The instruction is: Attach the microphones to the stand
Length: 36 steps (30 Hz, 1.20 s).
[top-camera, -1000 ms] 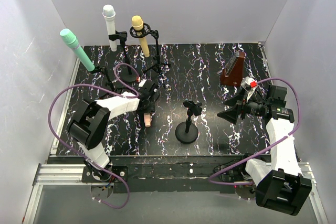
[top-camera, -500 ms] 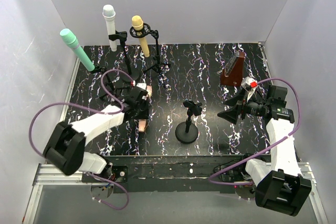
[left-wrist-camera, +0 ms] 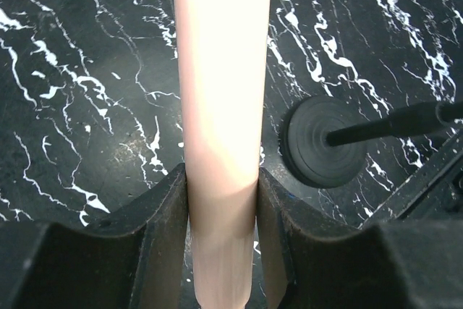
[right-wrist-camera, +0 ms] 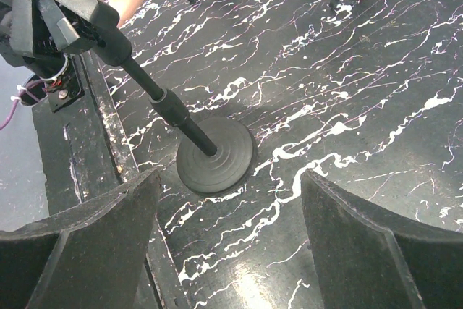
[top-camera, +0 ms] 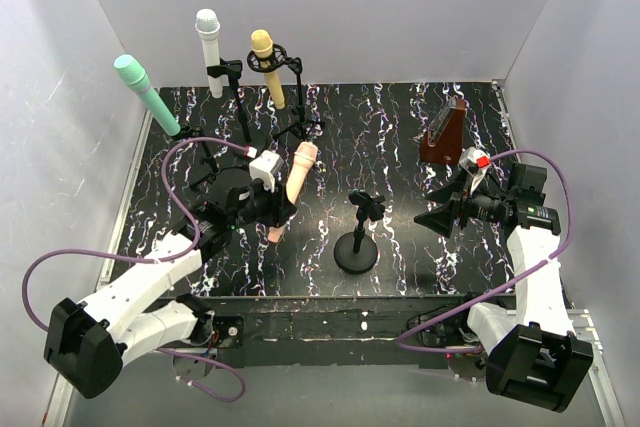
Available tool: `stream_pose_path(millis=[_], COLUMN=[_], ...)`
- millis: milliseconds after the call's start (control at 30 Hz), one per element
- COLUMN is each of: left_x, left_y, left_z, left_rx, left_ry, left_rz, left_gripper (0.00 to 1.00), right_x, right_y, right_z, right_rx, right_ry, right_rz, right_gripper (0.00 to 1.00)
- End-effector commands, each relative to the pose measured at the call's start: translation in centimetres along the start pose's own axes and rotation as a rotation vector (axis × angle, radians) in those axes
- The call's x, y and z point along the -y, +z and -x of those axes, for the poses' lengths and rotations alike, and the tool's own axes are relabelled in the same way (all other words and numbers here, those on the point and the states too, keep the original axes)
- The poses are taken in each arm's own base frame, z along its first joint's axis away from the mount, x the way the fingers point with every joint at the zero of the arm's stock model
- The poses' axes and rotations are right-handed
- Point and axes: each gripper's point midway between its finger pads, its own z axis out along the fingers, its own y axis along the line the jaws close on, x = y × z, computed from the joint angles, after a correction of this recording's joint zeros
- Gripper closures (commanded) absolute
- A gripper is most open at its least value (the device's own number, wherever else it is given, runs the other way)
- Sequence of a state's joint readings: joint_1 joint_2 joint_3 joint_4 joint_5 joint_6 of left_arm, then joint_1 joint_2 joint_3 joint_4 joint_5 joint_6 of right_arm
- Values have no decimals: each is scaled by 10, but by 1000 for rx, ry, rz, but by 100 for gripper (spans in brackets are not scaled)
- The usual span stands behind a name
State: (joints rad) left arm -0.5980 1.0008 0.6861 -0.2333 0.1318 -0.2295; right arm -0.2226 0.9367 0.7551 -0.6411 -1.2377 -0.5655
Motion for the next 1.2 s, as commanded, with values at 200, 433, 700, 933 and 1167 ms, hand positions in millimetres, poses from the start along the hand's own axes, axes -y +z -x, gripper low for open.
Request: stream_pose_path(millis=[200, 433, 700, 933, 1167], left_x=[30, 36, 40, 45, 48], left_y=[-10, -15, -17, -19, -20], left_z=[14, 19, 20, 20, 21], left_rx=[64, 100, 119, 126, 134], left_ry=[81, 96, 101, 104, 103], left_rz=[-168, -203, -229, -260, -273], left_gripper=[100, 100, 100, 100, 100], right_x=[-3, -2, -2, -2, -3], right_y=[-1, -1, 0, 0, 0], right_z=[1, -1, -1, -2, -2], right_rx=[15, 13, 14, 17, 22], right_ry=[-15, -9, -9, -4, -4], right_rz=[13, 13, 16, 22, 31], right_gripper=[15, 15, 15, 15, 15])
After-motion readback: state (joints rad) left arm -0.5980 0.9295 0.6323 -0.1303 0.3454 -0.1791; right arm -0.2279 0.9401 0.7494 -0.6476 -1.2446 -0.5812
